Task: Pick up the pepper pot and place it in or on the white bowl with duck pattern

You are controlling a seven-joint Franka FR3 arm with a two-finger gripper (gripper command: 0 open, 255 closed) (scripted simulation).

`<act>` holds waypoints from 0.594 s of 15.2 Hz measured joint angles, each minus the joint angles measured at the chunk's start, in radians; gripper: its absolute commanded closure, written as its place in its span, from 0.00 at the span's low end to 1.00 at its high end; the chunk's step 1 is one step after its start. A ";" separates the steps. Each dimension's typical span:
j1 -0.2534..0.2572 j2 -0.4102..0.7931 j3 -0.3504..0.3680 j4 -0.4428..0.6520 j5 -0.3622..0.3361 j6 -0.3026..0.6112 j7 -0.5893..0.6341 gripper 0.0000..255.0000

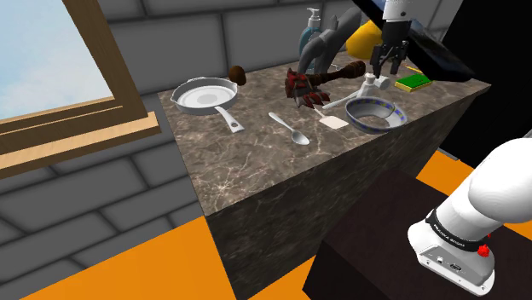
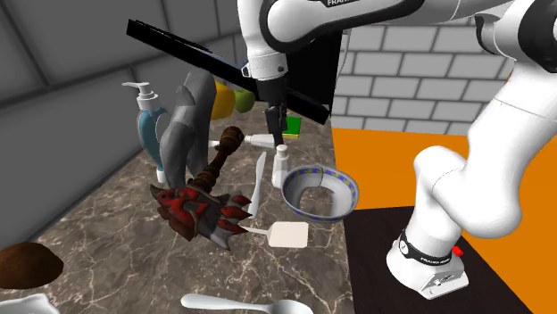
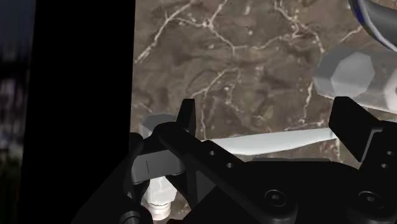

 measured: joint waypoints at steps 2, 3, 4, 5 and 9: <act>-0.012 0.083 -0.032 0.064 0.027 0.012 -0.030 0.00; -0.020 0.114 -0.047 0.093 0.039 0.013 -0.045 0.00; -0.029 0.153 -0.063 0.128 0.056 0.010 -0.064 0.00; -0.036 0.190 -0.074 0.156 0.073 0.012 -0.076 0.00; -0.077 0.335 -0.114 0.293 0.143 -0.035 -0.130 0.00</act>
